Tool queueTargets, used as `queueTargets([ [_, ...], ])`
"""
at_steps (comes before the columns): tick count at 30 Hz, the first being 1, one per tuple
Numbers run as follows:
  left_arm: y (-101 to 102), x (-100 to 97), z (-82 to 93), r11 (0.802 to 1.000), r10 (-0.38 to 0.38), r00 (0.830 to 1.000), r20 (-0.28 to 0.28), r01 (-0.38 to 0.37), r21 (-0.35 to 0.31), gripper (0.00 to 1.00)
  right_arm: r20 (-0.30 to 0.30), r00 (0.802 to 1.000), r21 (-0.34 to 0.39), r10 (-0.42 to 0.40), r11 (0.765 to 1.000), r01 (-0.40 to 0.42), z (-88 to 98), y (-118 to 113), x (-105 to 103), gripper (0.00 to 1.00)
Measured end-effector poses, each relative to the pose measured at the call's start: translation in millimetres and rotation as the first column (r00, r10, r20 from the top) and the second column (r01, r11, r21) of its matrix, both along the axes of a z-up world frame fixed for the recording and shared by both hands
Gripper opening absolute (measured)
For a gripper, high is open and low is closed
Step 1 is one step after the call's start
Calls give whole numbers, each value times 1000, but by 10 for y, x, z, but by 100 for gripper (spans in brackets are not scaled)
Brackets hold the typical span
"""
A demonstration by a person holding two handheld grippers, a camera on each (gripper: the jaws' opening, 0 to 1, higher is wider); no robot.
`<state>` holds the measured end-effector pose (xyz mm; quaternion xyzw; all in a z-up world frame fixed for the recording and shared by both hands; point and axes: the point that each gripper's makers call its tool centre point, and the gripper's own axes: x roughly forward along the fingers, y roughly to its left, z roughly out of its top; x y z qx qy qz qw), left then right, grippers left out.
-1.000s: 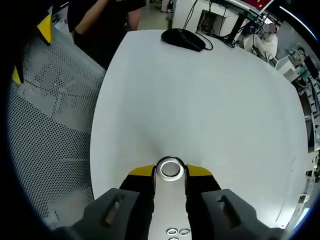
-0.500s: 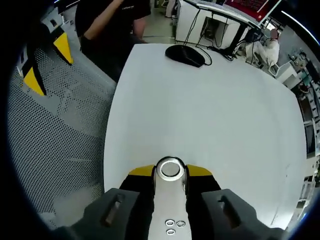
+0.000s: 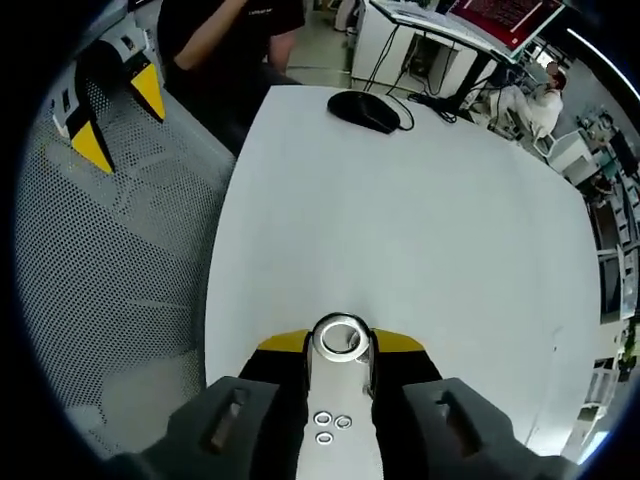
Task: Place the washer onto the threaded stud by aligning its center hole with the stud, sliding it down to the base, and recovering from edge contact or off-axis alignment until the washer reaches the visible bottom stop.
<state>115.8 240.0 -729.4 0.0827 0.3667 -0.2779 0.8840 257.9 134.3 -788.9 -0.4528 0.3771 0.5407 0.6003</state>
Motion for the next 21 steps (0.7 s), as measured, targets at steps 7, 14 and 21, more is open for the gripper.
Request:
queueTargets([
  [7, 1, 1, 1, 1000, 1, 1000, 1, -1, 0, 28, 19, 1000, -22, 9, 1000, -9, 59, -62, 69, 23],
  [14, 3, 1, -1, 1000, 2, 1000, 1, -2, 0, 28, 49, 999, -56, 22, 998, -19, 32, -106, 166, 23],
  [21, 4, 3, 0, 1000, 3, 1000, 2, -3, -1, 28, 54, 998, -86, 28, 996, -23, -75, -157, 252, 23],
])
